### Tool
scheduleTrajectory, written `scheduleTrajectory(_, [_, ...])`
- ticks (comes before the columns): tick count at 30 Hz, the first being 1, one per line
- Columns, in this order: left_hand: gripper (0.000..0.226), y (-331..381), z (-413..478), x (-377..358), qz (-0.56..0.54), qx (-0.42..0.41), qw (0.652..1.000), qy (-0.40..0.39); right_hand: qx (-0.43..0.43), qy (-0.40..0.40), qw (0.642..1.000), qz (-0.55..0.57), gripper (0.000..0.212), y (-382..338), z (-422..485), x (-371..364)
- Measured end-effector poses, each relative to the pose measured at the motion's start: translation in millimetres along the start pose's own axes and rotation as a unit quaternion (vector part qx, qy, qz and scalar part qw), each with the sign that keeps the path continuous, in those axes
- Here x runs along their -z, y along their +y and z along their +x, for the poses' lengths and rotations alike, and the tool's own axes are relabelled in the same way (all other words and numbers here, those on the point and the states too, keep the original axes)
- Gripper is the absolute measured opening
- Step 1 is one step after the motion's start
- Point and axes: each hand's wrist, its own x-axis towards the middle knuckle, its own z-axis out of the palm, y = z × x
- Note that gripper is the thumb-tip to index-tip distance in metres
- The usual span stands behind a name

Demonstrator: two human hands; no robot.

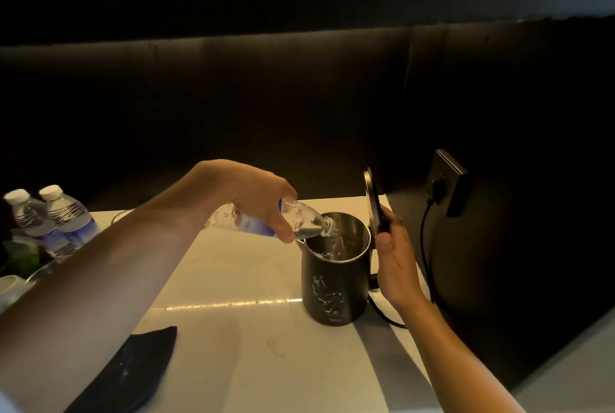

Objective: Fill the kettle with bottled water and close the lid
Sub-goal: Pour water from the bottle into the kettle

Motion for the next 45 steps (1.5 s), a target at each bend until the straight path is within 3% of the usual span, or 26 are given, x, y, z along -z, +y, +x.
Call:
scheduleTrajectory(8, [0.076, 3, 5, 5, 0.022, 0.002, 1.0, -0.014, -0.005, -0.002, 1.0, 0.014, 0.039, 0, 1, 1])
scheduleTrajectory(14, [0.055, 6, 10, 6, 0.051, 0.005, 0.998, -0.029, 0.001, -0.003, 1.0, 0.008, 0.033, 1, 1, 1])
scheduleTrajectory(39, [0.056, 4, 17, 0, 0.055, 0.003, 0.998, -0.03, 0.01, 0.008, 1.0, -0.005, 0.033, 5, 5, -1])
scheduleTrajectory(45, [0.078, -22, 12, -31, -0.043, -0.037, 0.998, 0.036, 0.002, 0.008, 1.0, 0.016, 0.037, 5, 5, -1])
